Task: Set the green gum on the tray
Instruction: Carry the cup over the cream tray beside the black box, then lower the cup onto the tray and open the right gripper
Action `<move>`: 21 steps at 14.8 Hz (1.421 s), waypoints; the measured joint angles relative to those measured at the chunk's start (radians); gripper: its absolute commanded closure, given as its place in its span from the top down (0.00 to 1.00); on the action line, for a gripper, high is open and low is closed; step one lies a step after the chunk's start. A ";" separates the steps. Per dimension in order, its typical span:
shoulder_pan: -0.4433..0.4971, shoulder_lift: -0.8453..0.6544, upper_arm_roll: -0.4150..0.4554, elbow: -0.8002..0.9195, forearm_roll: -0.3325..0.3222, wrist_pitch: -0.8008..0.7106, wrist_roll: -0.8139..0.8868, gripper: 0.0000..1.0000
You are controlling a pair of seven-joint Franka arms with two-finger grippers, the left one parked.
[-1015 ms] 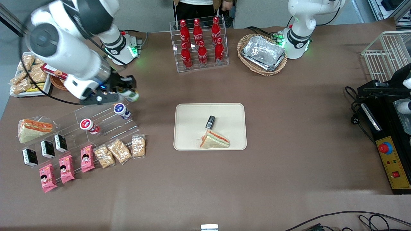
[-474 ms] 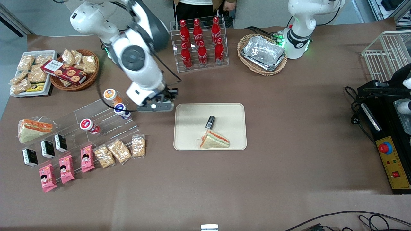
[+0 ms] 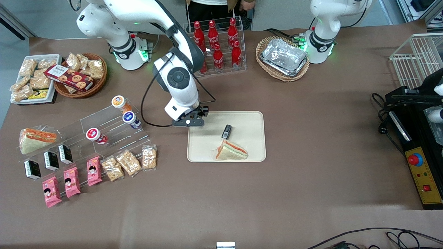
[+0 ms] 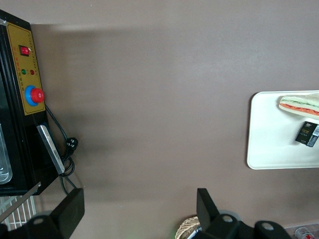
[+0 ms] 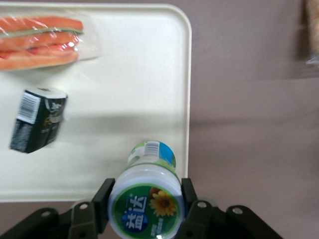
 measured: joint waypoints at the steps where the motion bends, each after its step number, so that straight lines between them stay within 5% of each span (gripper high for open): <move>1: 0.008 0.021 0.000 -0.008 0.014 0.025 0.000 0.34; 8: 0.020 0.111 0.015 -0.013 0.068 0.119 -0.001 0.40; 10: 0.023 0.116 0.019 -0.013 0.073 0.126 -0.001 0.81; 12: 0.027 0.116 0.020 -0.013 0.106 0.128 -0.001 1.00; 18: 0.026 0.107 0.009 -0.003 0.129 0.132 -0.005 1.00; 21: -0.026 0.032 -0.022 0.025 0.129 0.003 -0.093 1.00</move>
